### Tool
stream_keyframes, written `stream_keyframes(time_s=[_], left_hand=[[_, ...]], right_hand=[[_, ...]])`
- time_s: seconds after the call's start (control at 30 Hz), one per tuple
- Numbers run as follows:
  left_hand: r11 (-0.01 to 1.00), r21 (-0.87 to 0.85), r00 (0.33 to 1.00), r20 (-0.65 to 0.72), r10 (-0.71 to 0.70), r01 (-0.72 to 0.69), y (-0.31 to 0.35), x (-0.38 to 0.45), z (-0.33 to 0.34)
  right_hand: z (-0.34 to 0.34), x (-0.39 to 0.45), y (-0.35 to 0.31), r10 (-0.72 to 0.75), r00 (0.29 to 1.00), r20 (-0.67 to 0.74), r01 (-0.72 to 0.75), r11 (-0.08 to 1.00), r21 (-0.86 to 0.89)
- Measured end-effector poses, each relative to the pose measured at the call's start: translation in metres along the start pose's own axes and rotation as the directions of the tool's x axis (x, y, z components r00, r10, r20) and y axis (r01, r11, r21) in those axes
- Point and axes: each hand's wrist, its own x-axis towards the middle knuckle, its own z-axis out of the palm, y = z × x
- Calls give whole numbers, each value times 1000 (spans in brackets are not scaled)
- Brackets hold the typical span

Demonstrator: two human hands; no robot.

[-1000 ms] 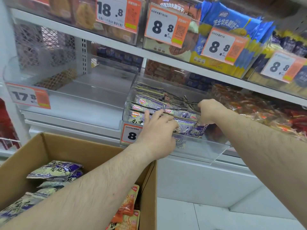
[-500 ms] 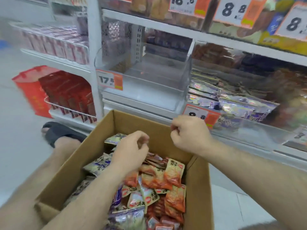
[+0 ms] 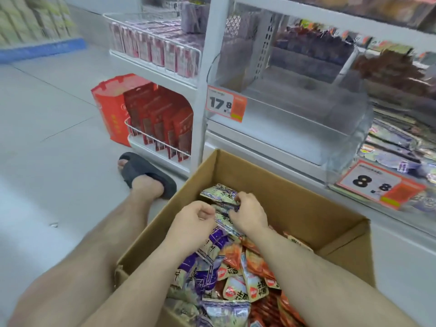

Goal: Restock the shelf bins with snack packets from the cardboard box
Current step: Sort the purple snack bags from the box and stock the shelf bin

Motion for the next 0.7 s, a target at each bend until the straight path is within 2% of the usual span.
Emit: stream_keyframes(time_s=[0.13,0.27,0.3,0.37,0.43,0.47,0.57,0.7], left_hand=[[978,-149,988,79,-133,144,3,5,-1],[908,-260,939,193,-285,329,8,8,-5],[855,-336,914,236,-329,394,11,8,-7],[642,-522,826,393,-403,562,12,13,-9],[429,-596,734,576,-360,678,12,17,-7],[392,-597,712,623,-324,700,13,17,-6],[379,-624,730,599,-329,683,17,14,1],[422,-656,780,542,-313,626,20,12,4]], right_hand=[[14,11,3,-55,997,-62,52,998,-45],[-4,0,9,-152,960,-235,171,983,66],[-13,-7,11,-157,950,-269,193,975,112],[-30,-28,16,-225,919,-324,293,939,179],[-44,-51,18,-398,832,-387,472,874,116],[-50,-60,18,-489,773,-404,556,829,62],[-62,-71,20,-685,612,-396,704,700,-121],[-68,-76,28,-766,502,-401,738,621,-264]])
